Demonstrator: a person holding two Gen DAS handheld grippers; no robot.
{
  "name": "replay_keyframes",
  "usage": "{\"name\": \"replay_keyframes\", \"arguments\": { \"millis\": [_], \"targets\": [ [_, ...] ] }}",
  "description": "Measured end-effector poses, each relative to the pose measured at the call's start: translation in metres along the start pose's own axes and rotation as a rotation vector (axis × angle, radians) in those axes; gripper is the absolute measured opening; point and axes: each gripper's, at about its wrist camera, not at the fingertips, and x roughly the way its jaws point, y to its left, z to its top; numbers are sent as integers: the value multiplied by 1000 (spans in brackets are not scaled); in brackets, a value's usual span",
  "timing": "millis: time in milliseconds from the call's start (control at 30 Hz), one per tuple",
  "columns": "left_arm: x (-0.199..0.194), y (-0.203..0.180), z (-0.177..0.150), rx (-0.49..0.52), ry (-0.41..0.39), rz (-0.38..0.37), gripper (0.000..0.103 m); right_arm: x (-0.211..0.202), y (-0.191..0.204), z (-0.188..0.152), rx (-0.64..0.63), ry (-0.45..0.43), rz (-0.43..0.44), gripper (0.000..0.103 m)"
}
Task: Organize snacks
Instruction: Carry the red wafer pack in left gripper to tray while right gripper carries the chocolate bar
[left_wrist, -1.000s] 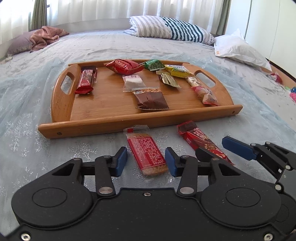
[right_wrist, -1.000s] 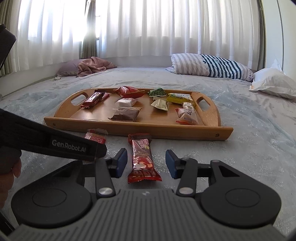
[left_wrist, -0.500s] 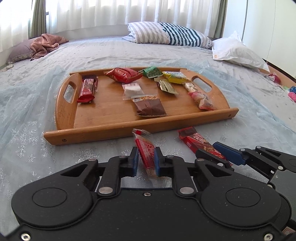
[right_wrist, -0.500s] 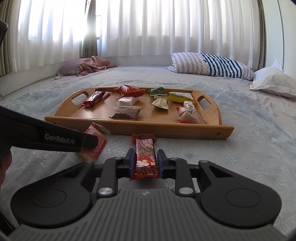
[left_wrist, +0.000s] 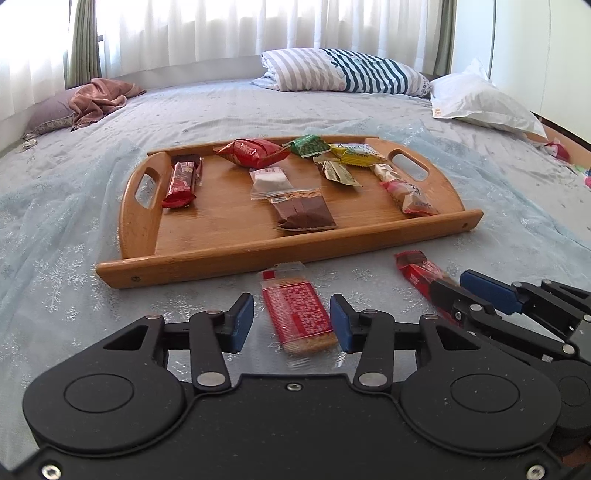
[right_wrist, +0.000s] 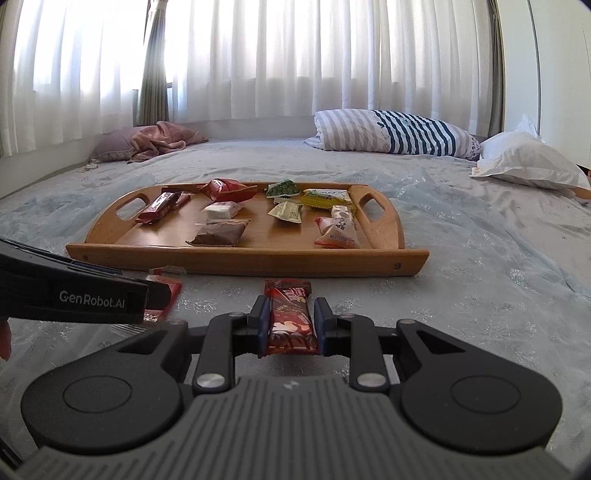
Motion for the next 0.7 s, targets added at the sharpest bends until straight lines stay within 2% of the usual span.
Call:
{"name": "replay_keyframes", "arguments": {
  "millis": [133,200,300,433,567,633,667,700],
  "targets": [
    [10,-6,-2,-1,4,14,45,-2,-3,-2,-4,1,1,33],
    [15,-8,-4,-1,12,19,43,-2,-2,-1,-14,-3,2,51],
    [13,-10,-6,25,-4,35,34,1,-1,2,-23,-7,2,68],
    [10,-7,-4,22,6,17,33,9,1,8,-46,8,-6,71],
    [8,-6,-4,30,4,19,33,18,1,12,-61,52,3,71],
    [7,-5,-4,28,8,11,33,21,2,12,-63,77,4,60],
    [6,-5,-4,27,10,8,33,22,1,11,-60,86,4,45],
    [6,-5,-4,29,11,8,33,22,1,10,-56,91,4,37]
  ]
}}
